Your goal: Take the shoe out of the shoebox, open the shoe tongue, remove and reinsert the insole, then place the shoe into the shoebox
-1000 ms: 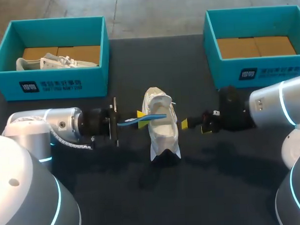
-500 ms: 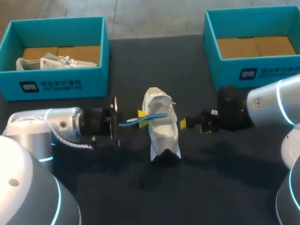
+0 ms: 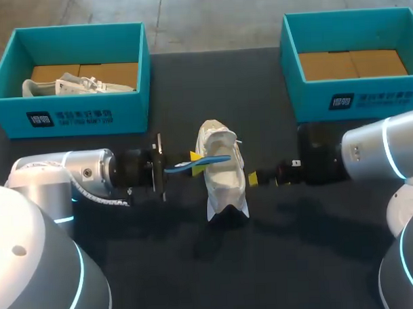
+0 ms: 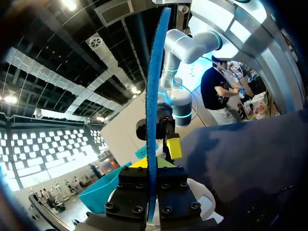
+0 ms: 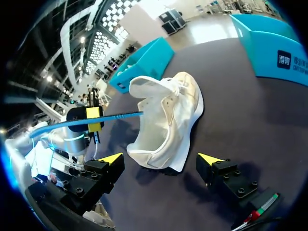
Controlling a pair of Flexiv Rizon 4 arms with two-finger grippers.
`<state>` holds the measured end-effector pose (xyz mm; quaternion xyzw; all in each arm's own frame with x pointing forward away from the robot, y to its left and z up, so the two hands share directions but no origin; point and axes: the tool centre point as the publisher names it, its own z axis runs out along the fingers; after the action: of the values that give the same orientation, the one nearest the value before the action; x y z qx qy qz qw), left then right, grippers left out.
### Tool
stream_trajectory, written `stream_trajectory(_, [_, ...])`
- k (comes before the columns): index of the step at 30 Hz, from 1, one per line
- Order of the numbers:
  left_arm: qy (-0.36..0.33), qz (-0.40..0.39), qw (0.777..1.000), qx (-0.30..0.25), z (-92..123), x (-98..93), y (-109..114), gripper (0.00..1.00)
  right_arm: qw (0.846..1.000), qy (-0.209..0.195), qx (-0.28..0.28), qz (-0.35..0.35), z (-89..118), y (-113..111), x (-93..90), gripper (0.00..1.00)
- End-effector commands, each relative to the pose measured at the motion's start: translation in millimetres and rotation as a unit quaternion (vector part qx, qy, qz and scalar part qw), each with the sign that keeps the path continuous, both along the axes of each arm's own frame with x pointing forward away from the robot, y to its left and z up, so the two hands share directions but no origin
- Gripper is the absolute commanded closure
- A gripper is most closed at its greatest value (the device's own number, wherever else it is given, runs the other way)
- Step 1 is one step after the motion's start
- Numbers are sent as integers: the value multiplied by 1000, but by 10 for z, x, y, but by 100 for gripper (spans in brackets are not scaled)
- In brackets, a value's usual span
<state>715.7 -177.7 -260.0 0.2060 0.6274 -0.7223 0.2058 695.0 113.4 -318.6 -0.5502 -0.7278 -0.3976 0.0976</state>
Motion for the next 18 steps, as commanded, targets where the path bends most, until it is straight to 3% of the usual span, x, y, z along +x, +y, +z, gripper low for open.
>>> stream_trajectory(1, [2, 2, 1000, 1, -19, -7, -30, 100, 1000, -7, -6, 3, -60, -30, 8, 0])
stream_trajectory(9, [4, -1, 1000, 4, -60, -20, -32, 100, 1000, -12, -13, 4, -98, -98, 2, 0])
stream_trajectory(18, [8, 3, 1000, 9, -74, -53, 36, 100, 999, -44, -14, 22, -153, -157, 81, 0])
